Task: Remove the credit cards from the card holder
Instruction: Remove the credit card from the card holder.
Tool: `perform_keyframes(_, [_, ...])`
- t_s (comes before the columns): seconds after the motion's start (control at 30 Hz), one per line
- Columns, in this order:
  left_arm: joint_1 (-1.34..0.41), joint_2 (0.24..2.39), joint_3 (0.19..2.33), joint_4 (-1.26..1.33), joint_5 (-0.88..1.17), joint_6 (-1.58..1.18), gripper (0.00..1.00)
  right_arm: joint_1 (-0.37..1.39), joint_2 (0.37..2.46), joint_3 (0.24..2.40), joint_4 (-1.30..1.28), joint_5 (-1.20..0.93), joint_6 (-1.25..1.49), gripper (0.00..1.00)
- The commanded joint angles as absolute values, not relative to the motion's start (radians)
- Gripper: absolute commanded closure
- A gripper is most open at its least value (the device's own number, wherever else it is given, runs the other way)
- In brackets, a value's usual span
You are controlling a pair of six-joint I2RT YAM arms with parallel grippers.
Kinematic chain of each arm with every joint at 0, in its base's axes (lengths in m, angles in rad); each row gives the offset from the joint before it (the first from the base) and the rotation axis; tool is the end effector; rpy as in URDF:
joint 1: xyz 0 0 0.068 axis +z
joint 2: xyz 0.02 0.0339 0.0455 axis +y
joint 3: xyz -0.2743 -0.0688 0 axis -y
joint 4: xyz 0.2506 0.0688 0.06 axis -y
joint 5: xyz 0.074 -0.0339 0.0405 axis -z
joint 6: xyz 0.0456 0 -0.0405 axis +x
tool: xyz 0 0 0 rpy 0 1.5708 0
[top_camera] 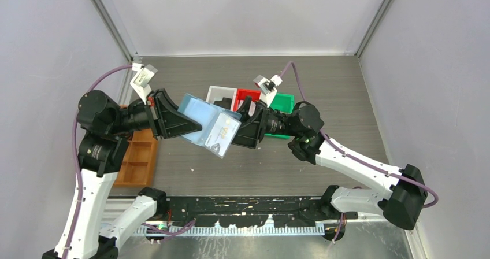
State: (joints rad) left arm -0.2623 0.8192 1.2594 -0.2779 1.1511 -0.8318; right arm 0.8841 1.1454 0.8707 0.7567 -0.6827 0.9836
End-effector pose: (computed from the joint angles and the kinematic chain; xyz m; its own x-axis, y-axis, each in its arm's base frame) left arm 0.1101 -0.0727 0.4899 -0.6163 -0.1464 -0.7738 0.7728 0.0767 -0.6300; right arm 0.1433 0.2202 0.4038 -0.6317 0.2482 -0.7344 -0.7734 -0.2654 0.5756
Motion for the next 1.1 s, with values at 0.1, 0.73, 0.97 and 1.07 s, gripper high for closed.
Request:
perform_keyframes(0.1, [-0.264, 0.812, 1.264, -0.337, 1.1, -0.702, 1.0, 0.928, 1.155, 0.983, 0.719, -0.631, 0.973, 0.34])
perform_keyframes(0.73, [-0.264, 0.733, 1.141, -0.335, 0.919, -0.726, 0.32, 1.133, 1.311, 1.689, -0.827, 0.123, 0.59, 0.99])
perform_keyframes(0.97, [-0.263, 0.701, 1.073, -0.273, 0.943, -0.775, 0.33, 1.187, 1.428, 1.892, -1.07, 0.314, 0.597, 0.99])
perform_keyframes(1.07, [-0.264, 0.694, 1.066, -0.255, 0.976, -0.79, 0.33, 1.19, 1.432, 1.907, -1.085, 0.331, 0.595, 0.99])
